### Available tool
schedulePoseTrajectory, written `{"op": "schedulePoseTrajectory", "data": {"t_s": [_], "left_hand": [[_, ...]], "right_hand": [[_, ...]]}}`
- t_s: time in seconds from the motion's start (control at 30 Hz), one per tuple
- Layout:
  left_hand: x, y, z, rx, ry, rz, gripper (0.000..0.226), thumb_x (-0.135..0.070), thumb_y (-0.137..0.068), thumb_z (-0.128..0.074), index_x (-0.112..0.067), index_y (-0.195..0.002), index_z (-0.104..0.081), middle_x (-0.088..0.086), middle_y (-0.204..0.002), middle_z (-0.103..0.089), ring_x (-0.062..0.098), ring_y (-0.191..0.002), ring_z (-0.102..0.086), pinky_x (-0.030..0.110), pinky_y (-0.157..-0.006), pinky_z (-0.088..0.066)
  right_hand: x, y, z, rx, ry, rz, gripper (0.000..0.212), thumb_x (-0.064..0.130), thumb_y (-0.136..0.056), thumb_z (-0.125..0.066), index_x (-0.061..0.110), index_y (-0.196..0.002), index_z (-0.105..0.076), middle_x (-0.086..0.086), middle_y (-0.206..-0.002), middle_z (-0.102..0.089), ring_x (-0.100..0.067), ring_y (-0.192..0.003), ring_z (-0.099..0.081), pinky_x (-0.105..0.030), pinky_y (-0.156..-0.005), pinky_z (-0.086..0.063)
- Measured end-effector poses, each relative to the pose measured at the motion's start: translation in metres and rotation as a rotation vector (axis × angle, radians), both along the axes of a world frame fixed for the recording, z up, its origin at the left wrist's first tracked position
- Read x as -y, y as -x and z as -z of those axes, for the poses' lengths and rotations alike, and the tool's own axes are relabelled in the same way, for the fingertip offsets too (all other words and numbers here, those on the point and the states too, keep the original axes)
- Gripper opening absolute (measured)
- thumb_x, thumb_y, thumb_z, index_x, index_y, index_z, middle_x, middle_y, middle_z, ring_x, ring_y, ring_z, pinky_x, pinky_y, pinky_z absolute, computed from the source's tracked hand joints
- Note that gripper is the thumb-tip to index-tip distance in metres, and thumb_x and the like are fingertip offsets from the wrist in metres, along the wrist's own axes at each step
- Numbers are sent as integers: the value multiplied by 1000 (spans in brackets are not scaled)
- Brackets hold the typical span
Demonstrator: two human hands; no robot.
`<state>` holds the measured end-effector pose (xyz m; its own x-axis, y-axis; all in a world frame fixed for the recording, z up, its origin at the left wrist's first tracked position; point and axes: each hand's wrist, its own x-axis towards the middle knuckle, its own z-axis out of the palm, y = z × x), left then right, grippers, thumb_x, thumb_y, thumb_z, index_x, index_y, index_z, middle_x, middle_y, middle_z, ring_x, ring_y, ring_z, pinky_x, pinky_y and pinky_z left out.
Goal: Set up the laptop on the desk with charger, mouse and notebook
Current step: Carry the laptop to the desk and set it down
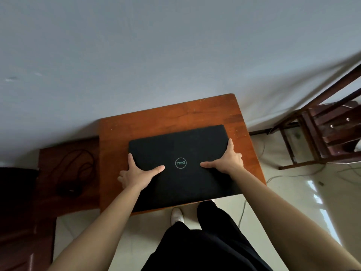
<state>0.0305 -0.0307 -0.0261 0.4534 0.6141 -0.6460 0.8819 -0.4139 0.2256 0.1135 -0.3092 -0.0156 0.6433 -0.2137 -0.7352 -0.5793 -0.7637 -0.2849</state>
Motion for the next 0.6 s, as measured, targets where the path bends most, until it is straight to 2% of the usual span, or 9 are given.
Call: {"op": "schedulePoseTrajectory", "data": {"t_s": [0.2, 0.4, 0.6], "left_hand": [[13, 11, -7, 78, 15, 172, 142, -95, -34, -66, -51, -151, 0, 24, -144, -35, 44, -133, -32, 52, -105, -37], [64, -11, -23, 257, -11, 433, 134, -104, -32, -52, -54, -149, -8, 18, -135, -40, 38, -128, -35, 50, -95, -44], [161, -9, -60, 520, -102, 735, 124, -107, -44, -38, -47, -150, -12, 16, -124, -46, 34, -116, -42, 43, -83, -49]], "right_hand": [[20, 54, -19, 106, 56, 128, 151, 74, -43, -87, 45, -154, 11, -18, -145, -39, -36, -136, -41, -51, -112, -38], [65, 108, -44, 268, 179, 214, 128, 97, -49, -56, 51, -154, 1, -20, -130, -43, -34, -123, -47, -44, -104, -43], [134, 169, -80, 390, 324, 515, 138, 109, -36, -36, 48, -154, 0, -20, -131, -42, -38, -125, -43, -51, -107, -38]]}}
